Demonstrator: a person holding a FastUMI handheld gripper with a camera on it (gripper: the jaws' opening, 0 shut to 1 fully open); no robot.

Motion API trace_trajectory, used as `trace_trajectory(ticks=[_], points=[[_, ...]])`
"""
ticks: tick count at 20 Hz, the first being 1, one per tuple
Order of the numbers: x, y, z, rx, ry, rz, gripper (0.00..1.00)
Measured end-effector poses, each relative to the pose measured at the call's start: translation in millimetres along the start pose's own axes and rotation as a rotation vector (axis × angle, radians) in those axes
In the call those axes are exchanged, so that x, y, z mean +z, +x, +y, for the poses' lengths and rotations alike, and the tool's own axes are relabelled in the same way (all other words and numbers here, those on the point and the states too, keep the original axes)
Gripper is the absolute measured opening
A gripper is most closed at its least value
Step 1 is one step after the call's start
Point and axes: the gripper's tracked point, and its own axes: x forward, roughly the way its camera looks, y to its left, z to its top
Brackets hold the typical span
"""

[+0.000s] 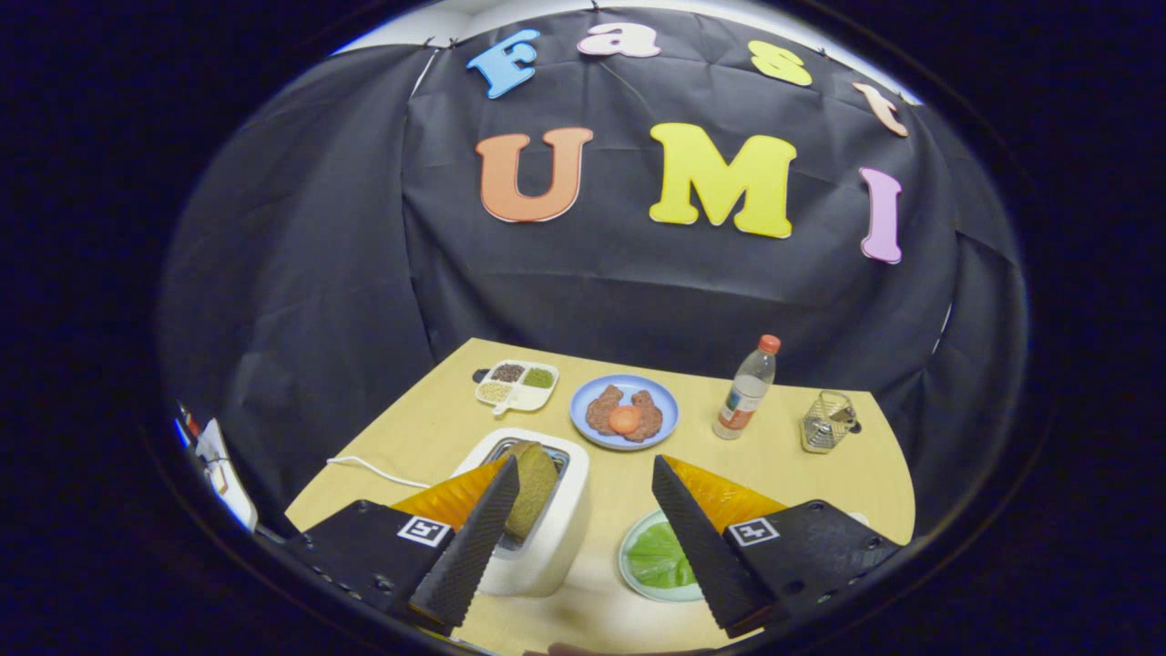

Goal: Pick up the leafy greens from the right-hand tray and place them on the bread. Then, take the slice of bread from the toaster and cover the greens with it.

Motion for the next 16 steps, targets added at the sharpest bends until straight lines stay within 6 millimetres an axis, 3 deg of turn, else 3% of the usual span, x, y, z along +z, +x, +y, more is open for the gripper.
trace_trajectory(ticks=[6, 9, 11, 16], points=[[-17.4, 39.1, 48.2, -0.005, 0.037, 0.112, 0.95], [-29.2, 54.9, 51.0, -0.058, 0.035, 0.160, 0.92], [-36.8, 64.5, 53.9, -0.078, 0.042, 0.194, 0.81], [-50.6, 80.6, 45.8, -0.142, 0.027, 0.278, 0.37]])
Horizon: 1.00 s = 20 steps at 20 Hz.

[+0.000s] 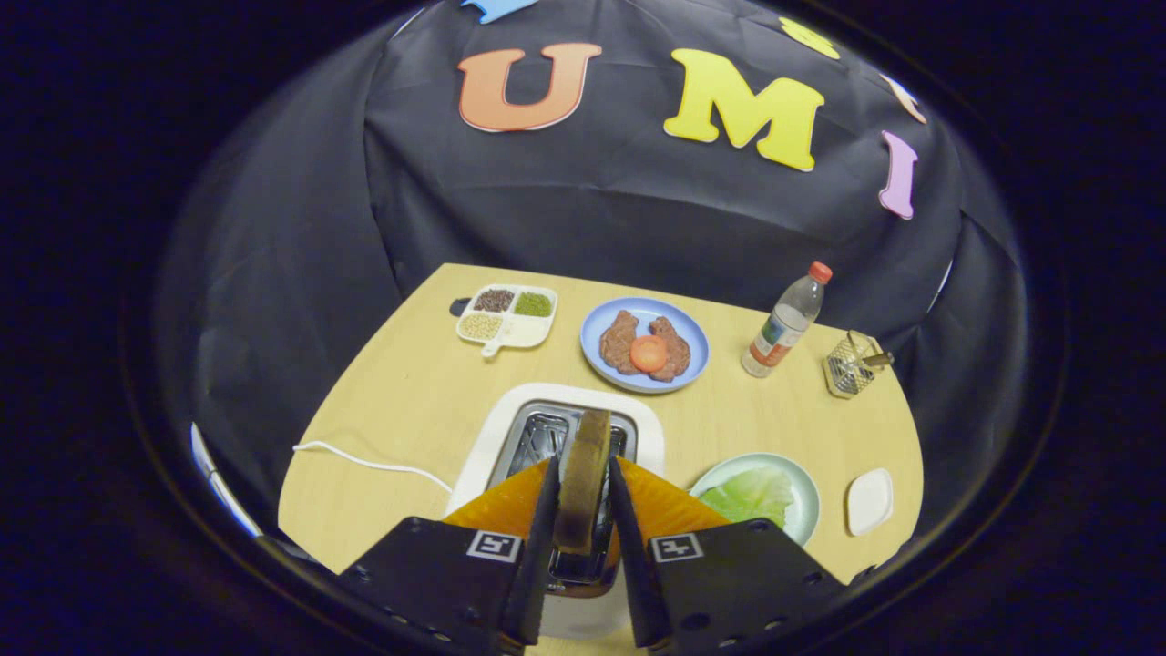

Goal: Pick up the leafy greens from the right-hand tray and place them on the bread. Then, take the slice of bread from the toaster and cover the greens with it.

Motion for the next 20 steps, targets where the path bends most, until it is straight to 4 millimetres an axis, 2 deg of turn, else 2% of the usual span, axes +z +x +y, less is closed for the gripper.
trace_trajectory(ticks=[1, 2, 4, 8, 15, 18, 20], points=[[-1.2, 1.9, -2.2, -0.017, -0.004, 0.012, 0.33], [-1.4, 1.5, -4.8, -0.024, -0.006, 0.019, 0.24], [1.3, 0.1, -3.9, -0.013, -0.015, 0.014, 0.19], [13.4, -21.7, -5.9, 0.014, -0.007, -0.019, 0.19], [51.8, -84.1, -18.3, 0.101, 0.061, -0.116, 0.19], [68.5, -108.9, -37.4, 0.117, 0.107, -0.164, 0.19], [76.5, -117.0, -56.4, 0.112, 0.140, -0.188, 0.19]])
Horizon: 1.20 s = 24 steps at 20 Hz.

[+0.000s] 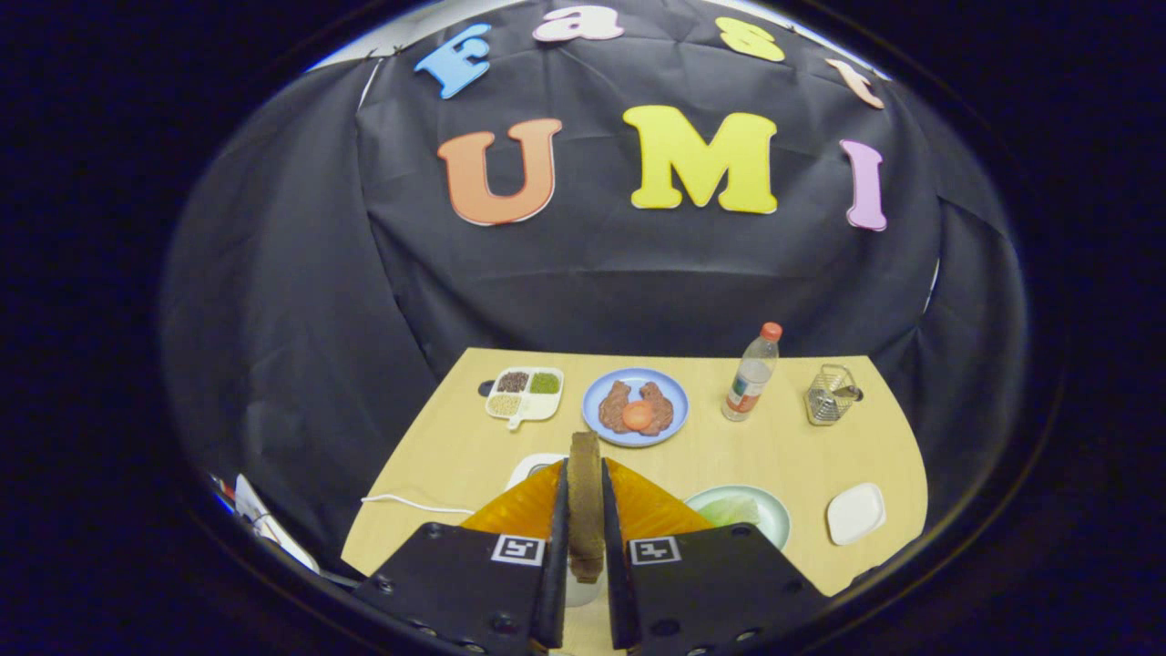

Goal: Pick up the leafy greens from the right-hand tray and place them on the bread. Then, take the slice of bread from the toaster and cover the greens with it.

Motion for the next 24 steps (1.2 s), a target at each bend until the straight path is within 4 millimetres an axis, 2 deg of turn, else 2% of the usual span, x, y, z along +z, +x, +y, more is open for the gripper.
trace_trajectory(ticks=[2, 5, 10, 14, 19, 24], points=[[3.4, -0.5, -21.4, -0.025, 0.023, -0.008, 0.19], [-8.6, 7.6, -61.1, -0.080, 0.083, 0.028, 0.19], [-54.9, 54.1, -116.9, -0.172, 0.186, 0.138, 0.19], [-91.9, 83.7, -131.1, -0.193, 0.276, 0.220, 0.20], [-102.0, 103.8, -125.1, -0.137, 0.320, 0.205, 0.19], [-135.1, 114.1, -159.3, -0.184, 0.302, 0.232, 0.19]])
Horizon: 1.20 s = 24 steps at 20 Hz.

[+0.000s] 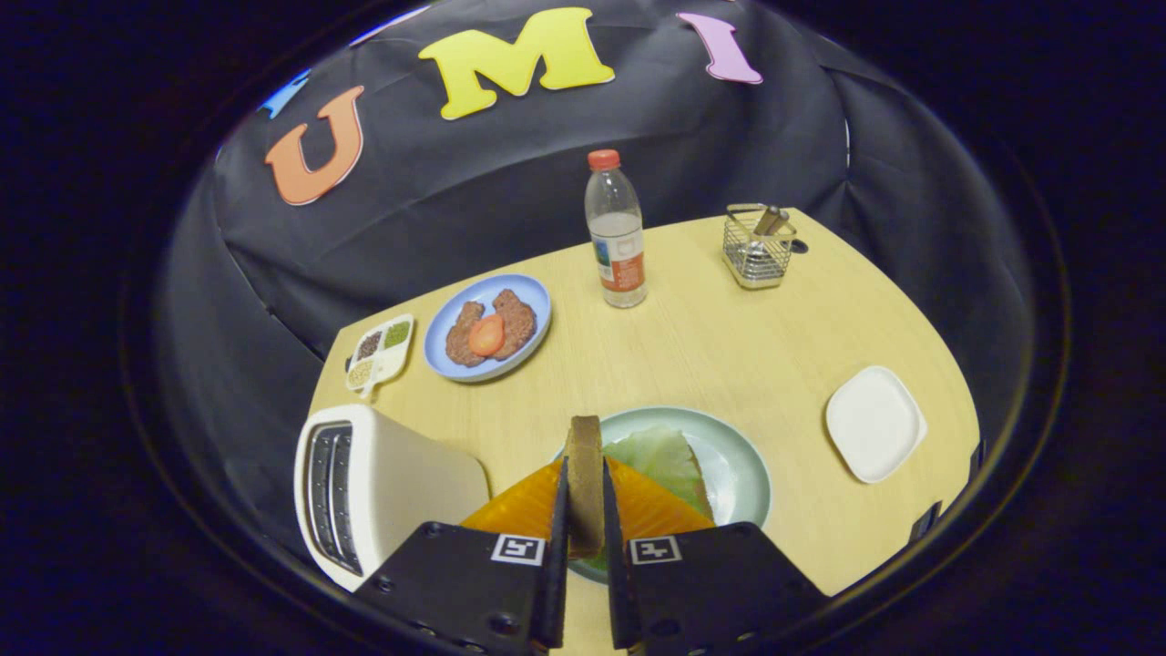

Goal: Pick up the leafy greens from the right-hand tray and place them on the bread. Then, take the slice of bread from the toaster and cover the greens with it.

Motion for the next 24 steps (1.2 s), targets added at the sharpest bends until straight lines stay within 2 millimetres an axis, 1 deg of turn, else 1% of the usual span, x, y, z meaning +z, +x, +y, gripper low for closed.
trace_trajectory(ticks=[2, 4, 7, 9, 10, 14, 15, 16, 18, 19, 22, 23, 24], points=[[-6.2, 7.7, -14.9, -0.017, -0.016, 0.018, 0.20], [-12.2, 11.2, -28.4, -0.036, -0.016, 0.041, 0.20], [-13.1, 18.5, -39.4, -0.042, -0.014, 0.051, 0.20], [-12.8, 17.7, -47.8, -0.049, -0.029, 0.050, 0.20], [-15.2, 21.7, -52.0, -0.053, -0.040, 0.054, 0.34], [-28.3, 25.9, -66.3, -0.060, -0.024, 0.078, 0.34], [-28.8, 27.8, -70.6, -0.069, -0.031, 0.076, 0.34], [-31.3, 31.7, -73.9, -0.066, -0.042, 0.081, 0.42], [-31.2, 32.5, -79.3, -0.065, -0.076, 0.077, 0.43], [-30.7, 33.8, -85.8, -0.082, -0.104, 0.072, 0.46], [-23.6, 24.3, -91.1, -0.073, -0.150, 0.033, 0.53], [-19.7, 17.3, -91.1, -0.060, -0.161, 0.012, 0.55], [-16.5, 8.0, -89.9, -0.042, -0.172, -0.009, 0.61]])
